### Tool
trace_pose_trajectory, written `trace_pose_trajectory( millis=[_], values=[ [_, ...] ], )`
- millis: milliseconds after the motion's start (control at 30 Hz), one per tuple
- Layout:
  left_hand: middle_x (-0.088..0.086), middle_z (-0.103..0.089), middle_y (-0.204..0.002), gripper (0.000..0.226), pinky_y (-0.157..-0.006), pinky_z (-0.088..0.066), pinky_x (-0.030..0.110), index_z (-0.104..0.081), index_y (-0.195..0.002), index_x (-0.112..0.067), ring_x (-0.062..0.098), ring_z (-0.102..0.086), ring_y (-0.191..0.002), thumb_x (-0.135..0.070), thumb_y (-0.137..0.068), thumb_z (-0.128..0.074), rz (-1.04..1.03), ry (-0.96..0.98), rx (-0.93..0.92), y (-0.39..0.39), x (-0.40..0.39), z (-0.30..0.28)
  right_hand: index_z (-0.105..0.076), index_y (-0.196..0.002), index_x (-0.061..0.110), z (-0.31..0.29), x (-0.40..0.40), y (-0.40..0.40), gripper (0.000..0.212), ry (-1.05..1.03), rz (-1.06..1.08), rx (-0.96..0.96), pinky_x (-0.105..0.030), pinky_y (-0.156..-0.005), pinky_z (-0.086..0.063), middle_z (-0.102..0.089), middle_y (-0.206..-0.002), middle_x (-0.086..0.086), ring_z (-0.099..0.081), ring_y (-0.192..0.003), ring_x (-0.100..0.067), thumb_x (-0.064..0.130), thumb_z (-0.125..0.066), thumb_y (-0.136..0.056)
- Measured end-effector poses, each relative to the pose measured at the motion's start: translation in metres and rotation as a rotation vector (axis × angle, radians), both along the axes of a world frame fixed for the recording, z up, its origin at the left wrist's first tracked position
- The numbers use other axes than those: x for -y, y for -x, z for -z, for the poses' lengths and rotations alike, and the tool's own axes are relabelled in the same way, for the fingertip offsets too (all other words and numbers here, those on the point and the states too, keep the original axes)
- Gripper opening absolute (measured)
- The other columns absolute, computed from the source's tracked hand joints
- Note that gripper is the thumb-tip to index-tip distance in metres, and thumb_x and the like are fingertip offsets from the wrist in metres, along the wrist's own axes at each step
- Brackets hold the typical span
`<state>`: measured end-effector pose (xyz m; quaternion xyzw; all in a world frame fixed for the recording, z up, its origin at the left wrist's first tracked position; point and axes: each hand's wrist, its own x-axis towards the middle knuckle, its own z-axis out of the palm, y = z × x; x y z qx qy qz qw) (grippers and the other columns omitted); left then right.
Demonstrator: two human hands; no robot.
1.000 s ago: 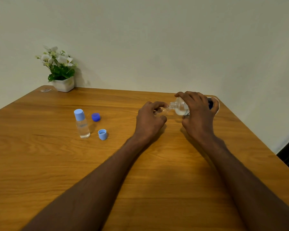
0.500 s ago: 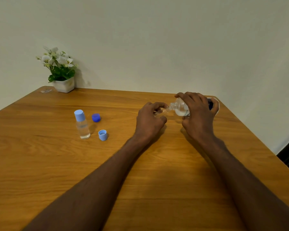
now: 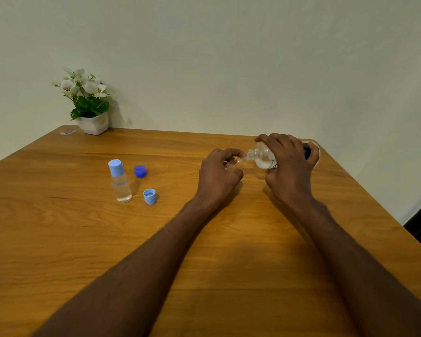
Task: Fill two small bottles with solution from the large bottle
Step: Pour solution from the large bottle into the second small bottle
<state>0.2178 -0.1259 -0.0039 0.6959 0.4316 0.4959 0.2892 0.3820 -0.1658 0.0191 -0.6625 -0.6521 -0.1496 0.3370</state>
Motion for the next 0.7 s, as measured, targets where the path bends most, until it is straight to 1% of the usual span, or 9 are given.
trace_pose_trajectory(
  millis=[300,533,700],
  values=[
    [-0.002,-0.066,-0.116,0.047,-0.093,-0.059,0.036,-0.073,-0.125,-0.024,0.010,-0.064,-0.104,-0.009,-0.081,-0.077,-0.002,-0.010,0.002,-0.0003,-0.0013,0.0020,-0.053,-0.143,0.039,0.0012,-0.0009,-0.0012,0.088,0.003,0.003,0.001,-0.059,-0.118,-0.015,-0.054,-0.146,0.007,-0.041,-0.142,-0.021,-0.003,-0.075,-0.070],
    [-0.002,-0.066,-0.116,0.046,-0.091,-0.060,0.035,-0.073,-0.124,-0.025,0.010,-0.064,-0.104,-0.008,-0.081,-0.078,0.001,-0.011,0.008,0.0000,-0.0016,0.0023,-0.053,-0.143,0.039,0.0005,-0.0010,-0.0015,0.088,0.007,0.005,-0.001,-0.059,-0.117,-0.015,-0.054,-0.145,0.008,-0.041,-0.142,-0.020,-0.004,-0.075,-0.069],
    [-0.001,-0.066,-0.116,0.048,-0.091,-0.059,0.033,-0.073,-0.125,-0.023,0.010,-0.065,-0.103,-0.008,-0.081,-0.077,-0.004,-0.024,0.004,-0.0003,-0.0015,0.0020,-0.054,-0.143,0.038,0.0007,-0.0008,-0.0016,0.088,-0.002,0.001,0.001,-0.059,-0.117,-0.016,-0.054,-0.144,0.008,-0.041,-0.142,-0.021,-0.004,-0.074,-0.069]
  ],
)
